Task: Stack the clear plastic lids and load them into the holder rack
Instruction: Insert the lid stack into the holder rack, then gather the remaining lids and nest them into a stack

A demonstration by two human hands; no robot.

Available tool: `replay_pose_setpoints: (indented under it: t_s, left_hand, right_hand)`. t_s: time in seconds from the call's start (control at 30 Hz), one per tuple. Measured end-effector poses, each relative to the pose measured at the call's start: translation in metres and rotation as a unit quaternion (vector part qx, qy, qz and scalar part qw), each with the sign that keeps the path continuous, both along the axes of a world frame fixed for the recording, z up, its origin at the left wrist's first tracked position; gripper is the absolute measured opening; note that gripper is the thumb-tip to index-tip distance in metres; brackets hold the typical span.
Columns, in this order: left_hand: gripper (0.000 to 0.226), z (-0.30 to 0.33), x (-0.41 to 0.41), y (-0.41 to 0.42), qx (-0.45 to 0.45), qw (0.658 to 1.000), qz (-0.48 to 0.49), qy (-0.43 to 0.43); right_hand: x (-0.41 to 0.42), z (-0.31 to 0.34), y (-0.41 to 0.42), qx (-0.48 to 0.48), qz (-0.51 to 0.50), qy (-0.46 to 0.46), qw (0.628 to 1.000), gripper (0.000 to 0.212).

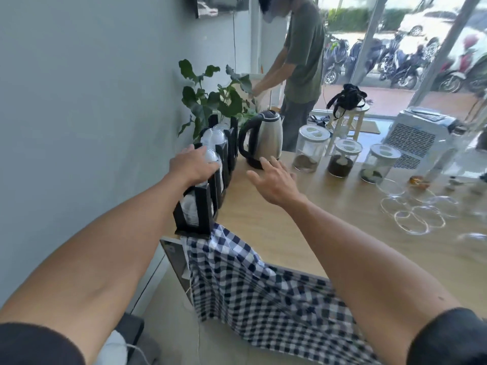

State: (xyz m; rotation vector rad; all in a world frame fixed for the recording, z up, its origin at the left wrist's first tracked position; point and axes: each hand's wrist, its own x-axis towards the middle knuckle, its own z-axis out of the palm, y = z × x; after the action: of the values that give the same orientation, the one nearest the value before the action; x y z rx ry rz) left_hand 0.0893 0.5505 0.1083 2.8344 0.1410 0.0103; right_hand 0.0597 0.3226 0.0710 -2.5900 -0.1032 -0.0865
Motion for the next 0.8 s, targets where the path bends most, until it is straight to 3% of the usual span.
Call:
replay_pose_setpoints:
  t_s: [0.47,0.8]
  left_hand:
    - [0.083,-0.055,-0.068,-0.291,0.027,0.985,-0.169,0.023]
    - [0.083,-0.085,-0.080,-0.436,0.036,0.954,-0.294,0.050]
  right_hand:
    - [-0.102,-0.048,-0.264,-0.073,-0.173,0.053,0.981,0.078]
    - [-0.158,-0.069,-0.384,-0.054,-0.289,0.091,0.951,0.079]
